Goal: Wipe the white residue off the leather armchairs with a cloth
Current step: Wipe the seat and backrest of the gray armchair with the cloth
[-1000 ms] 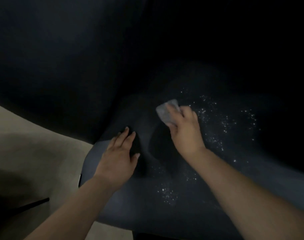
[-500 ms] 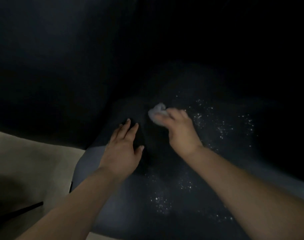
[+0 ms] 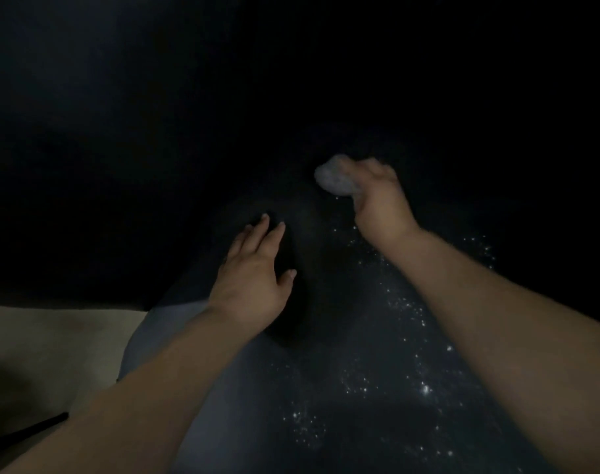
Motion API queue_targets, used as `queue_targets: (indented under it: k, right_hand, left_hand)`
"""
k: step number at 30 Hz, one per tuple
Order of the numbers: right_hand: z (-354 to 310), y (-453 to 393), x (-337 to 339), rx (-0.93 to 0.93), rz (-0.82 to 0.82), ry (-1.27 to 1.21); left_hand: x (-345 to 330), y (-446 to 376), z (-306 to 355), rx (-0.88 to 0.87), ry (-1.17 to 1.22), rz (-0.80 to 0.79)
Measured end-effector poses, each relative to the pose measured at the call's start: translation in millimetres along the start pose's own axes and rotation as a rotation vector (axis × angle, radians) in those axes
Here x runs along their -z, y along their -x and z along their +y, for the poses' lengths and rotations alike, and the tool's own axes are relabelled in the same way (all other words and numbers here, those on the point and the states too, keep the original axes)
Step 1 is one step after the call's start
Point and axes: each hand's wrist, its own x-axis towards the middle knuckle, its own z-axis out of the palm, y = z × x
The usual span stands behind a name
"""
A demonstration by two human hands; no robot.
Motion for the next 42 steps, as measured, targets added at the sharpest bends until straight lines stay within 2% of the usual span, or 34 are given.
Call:
queue_targets:
  k: [3,5,8,10,12,15,19,24,28,33,37,40,42]
  right_hand:
    - [-10,52,-4,0.208,-0.076,-0.088]
    - [-13,79,2,0.252,-0.133,-0.157]
    - [2,61,19,0.156,-0.040,-0.244]
    - [19,28,29,0.062,0.032,-0.144]
    - [31,9,31,0.006,0.025,-0.053]
    - [24,26,20,-0.005,0.066,-0.095]
    - [21,78,16,0.068,0.054,-0.112]
    - [54,30,46,-0.001,0.235,-0.083]
    - [62,20,38,-0.065,0.161,0.064]
    - [42,94,19,-0.005,0.182,-0.022]
    - [73,62,51,-0.103,0.352,-0.148]
    - [91,36,59,-0.158,0.246,-0.077]
    - [82,52,45,-0.125,0.211,-0.021]
  left_hand:
    - [-3,-1,3,0.001,-0.026,-0.006]
    - [-3,0,4,-0.003,-0.038,-0.006]
    - [-1,0,5,-0.014,-0.044,-0.022]
    - [-2,-4,9,-0.027,-0.038,-0.030]
    - [-4,-9,13,-0.044,-0.048,-0.022]
    - [-9,-13,19,-0.051,-0.062,-0.001]
    - [-13,-14,23,-0.061,-0.104,-0.006]
    - [-15,-20,32,-0.085,-0.110,-0.014]
    - [-22,-27,45,-0.111,-0.109,-0.014]
    - [-28,-23,55,-0.140,-0.132,-0.006]
    - [-30,-27,56,-0.143,-0.161,-0.002]
    - [-33,-32,60,-0.150,-0.170,0.017]
    - [-36,-33,62,-0.153,-0.176,0.017]
